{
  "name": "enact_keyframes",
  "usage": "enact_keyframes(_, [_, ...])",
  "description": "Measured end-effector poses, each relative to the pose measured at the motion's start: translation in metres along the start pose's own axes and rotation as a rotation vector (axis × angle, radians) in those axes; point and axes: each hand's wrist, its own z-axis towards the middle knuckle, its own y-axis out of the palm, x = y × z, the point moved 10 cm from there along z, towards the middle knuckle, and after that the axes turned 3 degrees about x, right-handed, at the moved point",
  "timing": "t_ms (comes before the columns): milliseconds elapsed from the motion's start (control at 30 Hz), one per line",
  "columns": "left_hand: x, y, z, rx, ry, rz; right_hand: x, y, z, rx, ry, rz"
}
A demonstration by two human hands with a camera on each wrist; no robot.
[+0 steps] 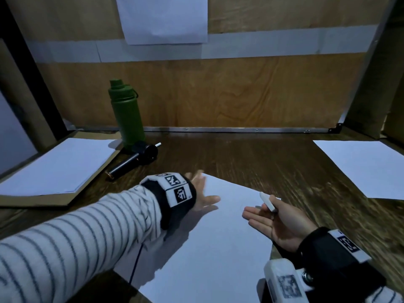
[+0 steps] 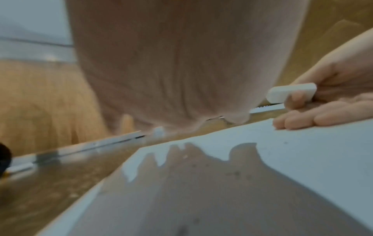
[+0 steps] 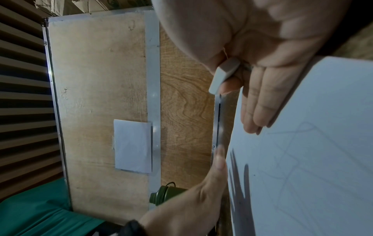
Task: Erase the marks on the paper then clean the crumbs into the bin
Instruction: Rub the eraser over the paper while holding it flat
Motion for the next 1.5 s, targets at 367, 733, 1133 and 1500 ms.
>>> enact_keyframes(367, [-0.031, 0.013, 0.000, -0.005, -0.164, -0.074, -0.001, 0.001, 0.000, -0.002, -0.030, 0.013])
enact_keyframes(733, [0.062, 0.046, -0.061, -0.192, 0.370, -0.085, -0.001, 0.004, -0.003, 0.002, -0.022, 0.013])
enact_keyframes(1133, [0.021, 0.035, -0.049, -0.125, 0.240, -0.092, -0.002, 0.002, -0.006, 0.025, -0.042, -0.006])
enact_keyframes(1500, [-0.048, 0.034, -0.052, -0.080, -0.123, -0.156, -0.004, 0.001, -0.004, 0.022, -0.087, -0.015])
